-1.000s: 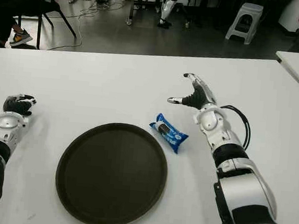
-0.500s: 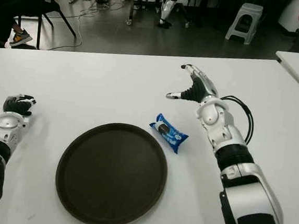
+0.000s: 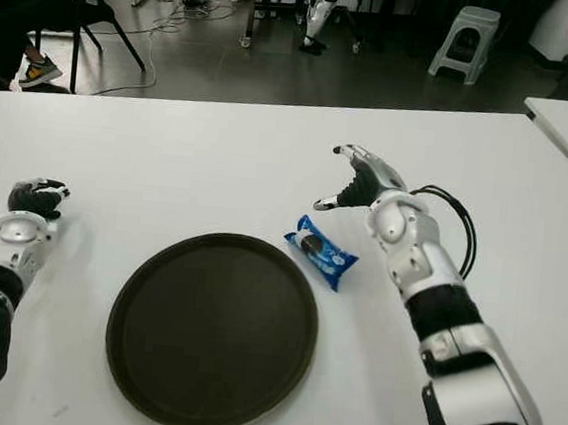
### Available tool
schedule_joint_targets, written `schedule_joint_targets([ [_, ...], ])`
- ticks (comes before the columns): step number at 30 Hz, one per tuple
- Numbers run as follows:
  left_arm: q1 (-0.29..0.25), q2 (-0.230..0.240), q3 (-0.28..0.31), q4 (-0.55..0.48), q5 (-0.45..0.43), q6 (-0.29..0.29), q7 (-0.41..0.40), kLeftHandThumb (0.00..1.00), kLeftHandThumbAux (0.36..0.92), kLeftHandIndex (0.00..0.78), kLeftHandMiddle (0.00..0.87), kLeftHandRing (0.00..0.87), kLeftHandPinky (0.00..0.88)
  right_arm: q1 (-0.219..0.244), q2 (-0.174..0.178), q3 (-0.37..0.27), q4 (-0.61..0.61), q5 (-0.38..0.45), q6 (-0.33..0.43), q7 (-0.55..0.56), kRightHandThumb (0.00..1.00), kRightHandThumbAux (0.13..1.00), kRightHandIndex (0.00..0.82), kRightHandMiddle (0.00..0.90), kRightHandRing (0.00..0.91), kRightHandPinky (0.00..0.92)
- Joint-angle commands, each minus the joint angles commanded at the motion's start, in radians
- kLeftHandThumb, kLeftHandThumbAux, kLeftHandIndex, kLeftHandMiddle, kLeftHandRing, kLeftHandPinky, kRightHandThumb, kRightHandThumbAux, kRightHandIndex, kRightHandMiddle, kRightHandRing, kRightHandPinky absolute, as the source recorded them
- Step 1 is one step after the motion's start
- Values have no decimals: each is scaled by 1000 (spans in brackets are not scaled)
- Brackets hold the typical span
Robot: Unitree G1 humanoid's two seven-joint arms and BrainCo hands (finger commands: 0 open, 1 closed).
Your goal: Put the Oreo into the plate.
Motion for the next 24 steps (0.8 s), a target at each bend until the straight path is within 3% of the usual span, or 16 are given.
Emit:
schedule_joint_targets([
  [8,-3,-3,1,-1,-3,1,-2,675,722,398,150,163,165,-8,-12,35,-14,-10,36,101,0,732,74,89,67,2],
  [13,-3,-6,3,-2,-5,1,-1,675,723,398,149,161,163,-8,-7,53,36,-2,11,117,0,729,81,109,77,4],
  [24,-5,-3,-5,1,4,12,2,676,722,399,158,164,169,-24,-4,113,70,-45,47,181,0,720,76,115,77,0],
])
